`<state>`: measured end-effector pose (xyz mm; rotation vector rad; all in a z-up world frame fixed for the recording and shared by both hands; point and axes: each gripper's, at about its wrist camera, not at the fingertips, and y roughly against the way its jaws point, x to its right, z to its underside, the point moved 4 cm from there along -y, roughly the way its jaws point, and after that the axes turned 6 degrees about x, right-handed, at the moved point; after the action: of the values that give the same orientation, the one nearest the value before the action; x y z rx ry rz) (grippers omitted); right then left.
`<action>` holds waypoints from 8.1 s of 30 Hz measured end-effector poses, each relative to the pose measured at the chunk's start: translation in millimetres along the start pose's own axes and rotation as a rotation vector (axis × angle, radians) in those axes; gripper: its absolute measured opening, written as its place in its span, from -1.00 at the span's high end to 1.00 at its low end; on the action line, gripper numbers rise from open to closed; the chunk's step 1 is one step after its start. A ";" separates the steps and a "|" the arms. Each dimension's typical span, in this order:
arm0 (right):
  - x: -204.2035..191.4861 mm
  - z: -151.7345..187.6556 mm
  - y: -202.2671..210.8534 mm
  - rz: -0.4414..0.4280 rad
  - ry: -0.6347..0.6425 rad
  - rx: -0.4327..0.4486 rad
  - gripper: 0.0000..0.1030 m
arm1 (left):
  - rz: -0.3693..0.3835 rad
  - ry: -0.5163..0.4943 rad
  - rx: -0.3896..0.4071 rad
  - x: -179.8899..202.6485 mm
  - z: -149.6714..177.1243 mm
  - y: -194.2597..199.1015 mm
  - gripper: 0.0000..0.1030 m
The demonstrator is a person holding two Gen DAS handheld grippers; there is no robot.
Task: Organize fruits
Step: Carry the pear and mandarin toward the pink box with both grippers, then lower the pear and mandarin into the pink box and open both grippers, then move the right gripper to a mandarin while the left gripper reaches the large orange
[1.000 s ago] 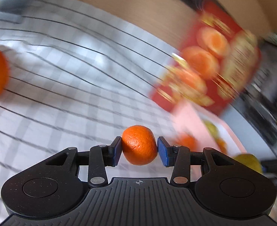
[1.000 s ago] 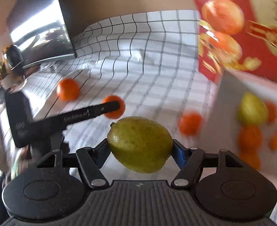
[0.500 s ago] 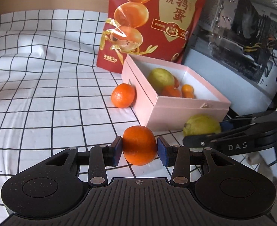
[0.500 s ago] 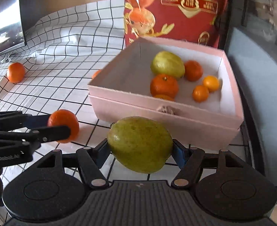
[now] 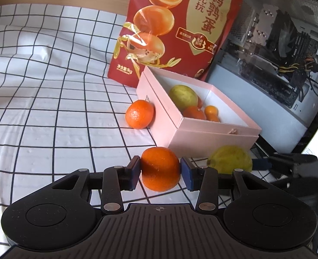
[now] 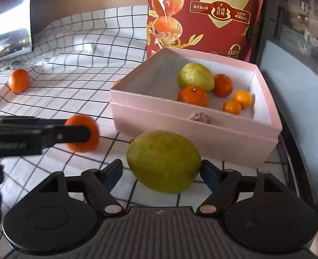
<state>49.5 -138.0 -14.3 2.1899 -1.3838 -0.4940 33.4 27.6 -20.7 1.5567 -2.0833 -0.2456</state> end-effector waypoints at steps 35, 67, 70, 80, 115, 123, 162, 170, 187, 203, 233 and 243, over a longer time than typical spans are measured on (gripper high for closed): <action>11.4 20.4 3.0 0.027 -0.040 0.019 -0.76 | 0.001 -0.127 -0.045 18.1 3.4 1.5 0.04; 9.5 26.9 57.2 0.063 0.049 0.111 -0.41 | 0.063 0.110 0.003 -12.8 23.6 17.2 0.03; 11.3 32.1 68.5 0.112 0.087 0.124 -0.58 | 0.053 0.098 0.005 -10.8 23.8 17.7 0.03; 9.3 42.0 59.9 0.020 0.047 0.101 -0.72 | 0.002 0.012 0.007 2.4 24.1 20.8 0.04; 9.2 41.2 41.5 -0.003 0.016 0.052 -0.30 | 0.084 -0.024 -0.016 24.2 22.4 29.2 0.04; 27.4 -9.3 78.4 -0.003 -0.058 0.194 -0.30 | 0.144 0.005 0.148 37.0 -53.7 31.9 0.04; 65.2 -106.2 23.4 0.183 -0.168 0.265 -0.30 | -0.015 0.116 0.210 -57.4 -89.1 1.9 0.10; 77.8 -96.9 -64.5 0.190 -0.309 0.051 -0.30 | -0.120 0.304 0.197 -122.1 -69.7 -0.2 0.10; 77.0 -85.2 -73.1 0.177 -0.288 0.000 -0.36 | -0.082 0.163 0.138 -94.4 -61.4 -15.8 0.10; 22.8 -89.2 -29.7 0.166 -0.113 0.154 -0.40 | -0.236 0.071 0.263 -95.2 -70.4 4.0 0.10; -99.9 -89.4 -83.0 -0.053 0.235 -0.027 -0.01 | -0.319 0.051 0.319 -100.1 -76.4 18.0 0.10; -87.7 -85.0 -54.5 -0.114 0.152 0.026 -0.02 | -0.320 0.067 0.298 -105.2 -74.4 14.0 0.10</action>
<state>98.8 -20.4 25.9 2.2849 -1.1976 -0.3431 80.6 142.3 17.0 2.0466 -1.8763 0.0080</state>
